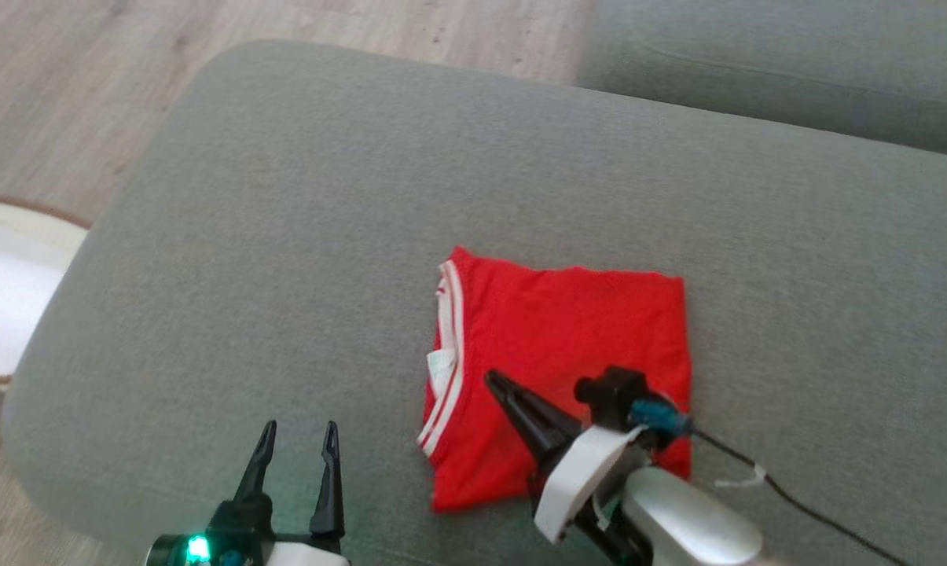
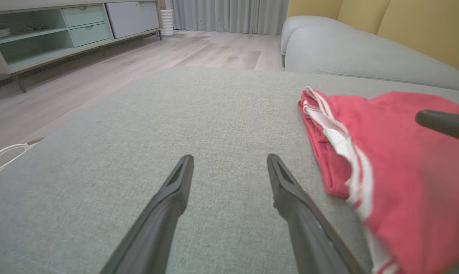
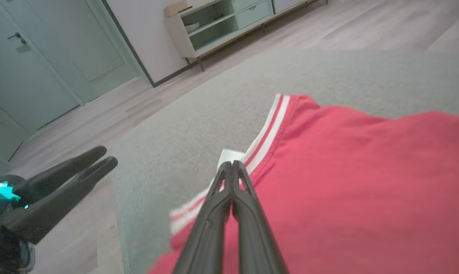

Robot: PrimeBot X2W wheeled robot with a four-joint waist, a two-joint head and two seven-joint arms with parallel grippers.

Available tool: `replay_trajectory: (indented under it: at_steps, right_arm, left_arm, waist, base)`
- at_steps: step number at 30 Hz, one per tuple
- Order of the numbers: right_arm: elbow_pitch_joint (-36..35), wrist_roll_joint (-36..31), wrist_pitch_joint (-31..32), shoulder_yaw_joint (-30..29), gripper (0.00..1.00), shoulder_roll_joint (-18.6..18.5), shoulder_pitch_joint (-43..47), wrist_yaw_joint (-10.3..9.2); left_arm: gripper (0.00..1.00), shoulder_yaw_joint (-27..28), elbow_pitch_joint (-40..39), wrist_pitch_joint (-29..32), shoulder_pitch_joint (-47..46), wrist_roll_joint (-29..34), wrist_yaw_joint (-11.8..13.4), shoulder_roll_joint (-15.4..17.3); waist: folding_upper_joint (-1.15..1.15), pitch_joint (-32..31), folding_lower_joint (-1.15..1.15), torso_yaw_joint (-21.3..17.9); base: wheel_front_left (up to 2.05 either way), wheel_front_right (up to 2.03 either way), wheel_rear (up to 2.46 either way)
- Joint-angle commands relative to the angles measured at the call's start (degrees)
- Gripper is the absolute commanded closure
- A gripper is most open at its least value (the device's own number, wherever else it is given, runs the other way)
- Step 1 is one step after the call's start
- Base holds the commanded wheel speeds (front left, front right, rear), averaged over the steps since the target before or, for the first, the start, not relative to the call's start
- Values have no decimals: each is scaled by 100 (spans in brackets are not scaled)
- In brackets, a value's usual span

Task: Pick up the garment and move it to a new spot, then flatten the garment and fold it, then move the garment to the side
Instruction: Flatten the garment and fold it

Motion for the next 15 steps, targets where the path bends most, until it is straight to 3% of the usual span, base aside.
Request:
replay_trajectory:
  at_steps: [1,5,15]
  right_arm:
    - [-177,104,-69,35,100,-37,-217,-5]
    - [-317,199,-77,-355,100,-253,-290,-5]
    - [-269,-1197,-79,-2939,100,-292,429,-5]
  left_arm:
    - [0,193,-199,-56,-172,-42,38,2]
    - [0,175,-225,-56,-268,-61,49,2]
    - [0,420,-106,-56,-417,68,47,2]
  waist:
    - [0,-23,-1,-146]
    - [0,-56,-1,-487]
    - [0,-260,-1,-1493]
  base:
    - [0,0,0]
    - [0,0,0]
    - [0,0,0]
